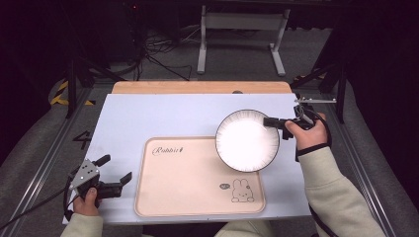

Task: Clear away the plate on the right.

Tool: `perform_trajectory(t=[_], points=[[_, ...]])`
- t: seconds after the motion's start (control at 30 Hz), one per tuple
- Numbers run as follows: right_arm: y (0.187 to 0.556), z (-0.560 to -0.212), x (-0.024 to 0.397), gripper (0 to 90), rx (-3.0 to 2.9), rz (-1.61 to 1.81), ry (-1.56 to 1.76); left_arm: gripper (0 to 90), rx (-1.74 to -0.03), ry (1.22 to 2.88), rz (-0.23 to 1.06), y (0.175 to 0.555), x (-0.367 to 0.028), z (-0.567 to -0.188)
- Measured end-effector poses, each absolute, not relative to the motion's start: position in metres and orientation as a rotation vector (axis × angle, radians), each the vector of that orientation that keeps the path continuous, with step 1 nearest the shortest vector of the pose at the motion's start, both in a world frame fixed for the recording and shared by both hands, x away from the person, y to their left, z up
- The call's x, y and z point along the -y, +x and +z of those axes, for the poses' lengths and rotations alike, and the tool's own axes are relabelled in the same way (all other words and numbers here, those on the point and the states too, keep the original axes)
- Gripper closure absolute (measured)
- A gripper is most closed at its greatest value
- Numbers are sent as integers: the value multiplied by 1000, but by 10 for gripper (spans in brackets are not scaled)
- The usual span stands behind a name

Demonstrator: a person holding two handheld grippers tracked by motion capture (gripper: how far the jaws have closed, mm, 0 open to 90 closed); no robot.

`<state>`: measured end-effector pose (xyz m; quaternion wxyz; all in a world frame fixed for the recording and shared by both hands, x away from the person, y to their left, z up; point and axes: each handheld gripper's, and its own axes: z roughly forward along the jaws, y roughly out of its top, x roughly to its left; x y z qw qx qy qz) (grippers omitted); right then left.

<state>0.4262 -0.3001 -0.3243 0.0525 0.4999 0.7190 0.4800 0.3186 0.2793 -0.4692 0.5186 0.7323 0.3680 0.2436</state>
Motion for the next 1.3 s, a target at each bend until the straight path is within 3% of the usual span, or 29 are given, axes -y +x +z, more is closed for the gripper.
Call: perform_trajectory(t=[1.3], points=[[433,-342,200,821,-2411,1525,1364,3,-883,1754,582,319,-279,-469]])
